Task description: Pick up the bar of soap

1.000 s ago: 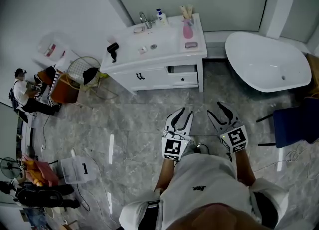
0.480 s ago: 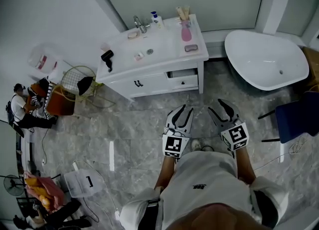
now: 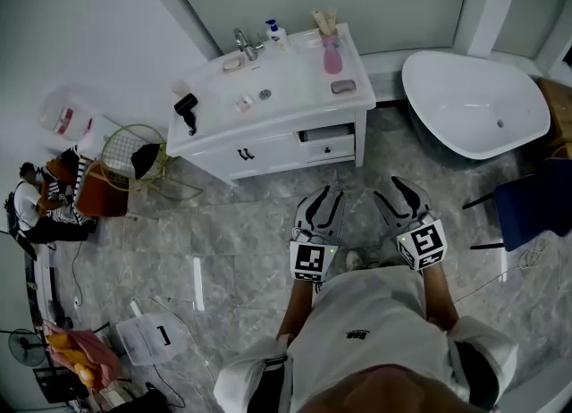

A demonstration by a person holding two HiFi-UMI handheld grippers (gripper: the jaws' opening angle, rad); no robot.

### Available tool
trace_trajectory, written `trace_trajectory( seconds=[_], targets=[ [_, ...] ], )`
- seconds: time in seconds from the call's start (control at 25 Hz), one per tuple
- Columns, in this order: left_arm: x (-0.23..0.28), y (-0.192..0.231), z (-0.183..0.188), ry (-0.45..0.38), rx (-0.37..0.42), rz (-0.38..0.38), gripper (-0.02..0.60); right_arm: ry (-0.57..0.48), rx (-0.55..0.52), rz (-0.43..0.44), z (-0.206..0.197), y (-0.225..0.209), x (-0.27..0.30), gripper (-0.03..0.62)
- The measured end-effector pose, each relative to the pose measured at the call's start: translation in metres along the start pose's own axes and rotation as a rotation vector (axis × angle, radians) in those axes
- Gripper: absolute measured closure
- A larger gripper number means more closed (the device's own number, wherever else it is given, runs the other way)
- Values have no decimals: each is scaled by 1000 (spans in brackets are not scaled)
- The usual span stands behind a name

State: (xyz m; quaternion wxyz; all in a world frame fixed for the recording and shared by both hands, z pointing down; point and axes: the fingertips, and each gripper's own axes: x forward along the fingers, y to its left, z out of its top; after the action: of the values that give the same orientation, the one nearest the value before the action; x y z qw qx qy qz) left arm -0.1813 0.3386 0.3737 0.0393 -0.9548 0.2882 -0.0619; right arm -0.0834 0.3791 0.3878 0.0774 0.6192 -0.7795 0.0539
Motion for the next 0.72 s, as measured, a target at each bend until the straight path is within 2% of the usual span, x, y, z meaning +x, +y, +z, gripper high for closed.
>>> trace_trajectory(
  seconds=[0.4, 0.72],
  targets=[
    [13, 44, -4, -26, -19, 68, 459, -22, -35, 3, 8, -8, 39, 375],
    [42, 74, -1, -46, -17, 85, 459, -35, -46, 21, 19, -27, 82, 375]
  ],
)
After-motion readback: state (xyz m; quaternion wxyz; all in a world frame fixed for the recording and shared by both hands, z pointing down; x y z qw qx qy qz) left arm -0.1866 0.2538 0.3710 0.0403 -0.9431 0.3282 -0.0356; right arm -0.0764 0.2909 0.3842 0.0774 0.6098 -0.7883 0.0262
